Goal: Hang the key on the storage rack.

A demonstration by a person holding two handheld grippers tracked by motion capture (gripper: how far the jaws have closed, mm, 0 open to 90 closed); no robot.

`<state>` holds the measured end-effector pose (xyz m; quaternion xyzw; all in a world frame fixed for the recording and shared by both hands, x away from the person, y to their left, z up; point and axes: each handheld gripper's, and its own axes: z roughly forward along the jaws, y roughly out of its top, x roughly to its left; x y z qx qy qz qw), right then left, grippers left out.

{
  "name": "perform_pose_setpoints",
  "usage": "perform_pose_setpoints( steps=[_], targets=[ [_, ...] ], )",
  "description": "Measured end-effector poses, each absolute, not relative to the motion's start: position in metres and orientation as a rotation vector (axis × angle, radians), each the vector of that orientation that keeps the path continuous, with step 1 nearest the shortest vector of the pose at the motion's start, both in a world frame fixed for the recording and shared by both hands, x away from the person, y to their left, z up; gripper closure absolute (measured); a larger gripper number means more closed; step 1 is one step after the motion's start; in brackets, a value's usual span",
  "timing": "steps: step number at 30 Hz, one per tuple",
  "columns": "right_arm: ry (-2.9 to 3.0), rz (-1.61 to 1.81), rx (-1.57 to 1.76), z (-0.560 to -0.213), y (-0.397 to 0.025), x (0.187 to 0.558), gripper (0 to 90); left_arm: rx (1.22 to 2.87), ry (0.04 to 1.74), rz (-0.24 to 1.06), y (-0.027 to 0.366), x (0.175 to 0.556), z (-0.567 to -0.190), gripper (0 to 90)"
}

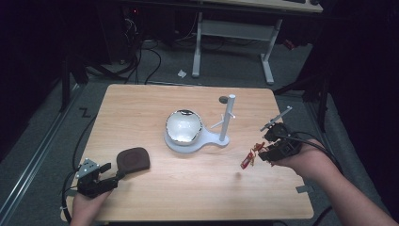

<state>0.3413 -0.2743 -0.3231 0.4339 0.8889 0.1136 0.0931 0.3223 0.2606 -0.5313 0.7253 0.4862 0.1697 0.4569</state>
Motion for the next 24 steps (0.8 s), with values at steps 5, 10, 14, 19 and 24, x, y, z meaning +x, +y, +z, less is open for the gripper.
perform_pose_setpoints(
  steps=[5,10,14,19,24],
  targets=[
    [2.641,0.348,1.274,-0.321,-0.269,0.348,66.6,1.784,1.197,0.421,0.262,0.322,-0.531,29.5],
    [2.638,0.358,1.258,-0.313,-0.263,0.358,66.6,1.778,1.199,0.414,0.263,0.322,-0.531,29.6],
    [2.635,0.365,1.256,-0.307,-0.261,0.365,66.6,1.782,1.194,0.415,0.263,0.322,-0.531,29.7],
    [2.623,0.376,1.264,-0.299,-0.258,0.370,66.7,1.783,1.195,0.414,0.263,0.323,-0.531,29.7],
    [2.615,0.381,1.256,-0.294,-0.256,0.376,66.7,1.782,1.194,0.414,0.263,0.323,-0.531,29.6]
  ],
)
